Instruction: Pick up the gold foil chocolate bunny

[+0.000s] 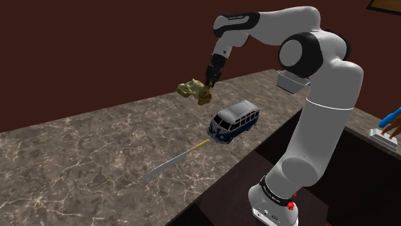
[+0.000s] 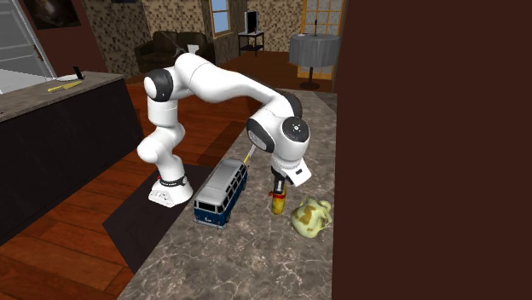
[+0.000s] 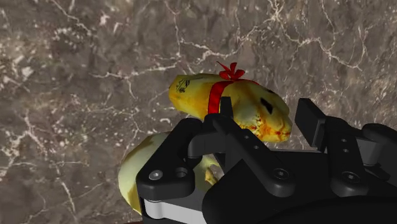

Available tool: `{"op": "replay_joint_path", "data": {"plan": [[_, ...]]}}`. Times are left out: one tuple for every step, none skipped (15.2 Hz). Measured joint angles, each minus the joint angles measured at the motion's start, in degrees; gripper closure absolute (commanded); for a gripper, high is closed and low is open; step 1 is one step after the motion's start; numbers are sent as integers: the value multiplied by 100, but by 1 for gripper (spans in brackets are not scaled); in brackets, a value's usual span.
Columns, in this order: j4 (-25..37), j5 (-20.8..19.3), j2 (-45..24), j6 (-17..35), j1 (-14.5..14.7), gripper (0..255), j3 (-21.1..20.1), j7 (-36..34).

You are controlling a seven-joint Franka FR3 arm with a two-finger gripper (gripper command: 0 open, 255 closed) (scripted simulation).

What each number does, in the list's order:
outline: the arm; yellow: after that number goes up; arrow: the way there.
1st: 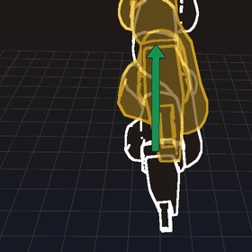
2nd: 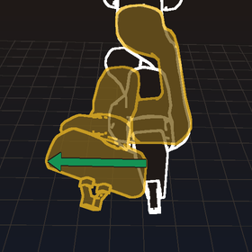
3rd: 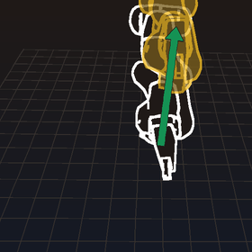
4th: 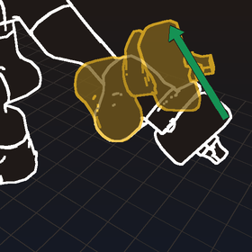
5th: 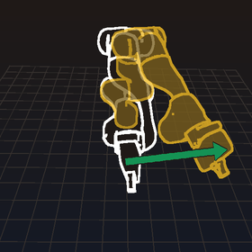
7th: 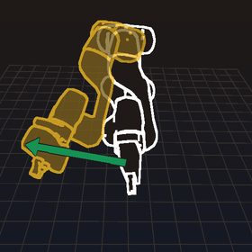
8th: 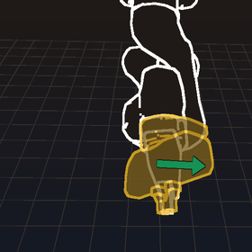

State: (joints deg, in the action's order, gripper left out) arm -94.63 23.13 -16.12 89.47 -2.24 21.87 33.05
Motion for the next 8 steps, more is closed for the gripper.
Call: {"op": "replay_joint_path", "data": {"plan": [[31, -6, 24, -48, 5, 255, 0, -27], [87, -11, 35, -111, 0, 255, 2, -46], [158, -11, 29, -172, -6, 255, 3, -64], [248, -11, 23, -253, -15, 255, 5, -87], [295, -20, 50, -322, -18, 255, 9, -109], [345, -29, 76, -393, -20, 255, 12, -134], [429, -25, 65, -462, -29, 255, 14, -152], [451, -32, 86, -501, -28, 255, 15, -168]]}}
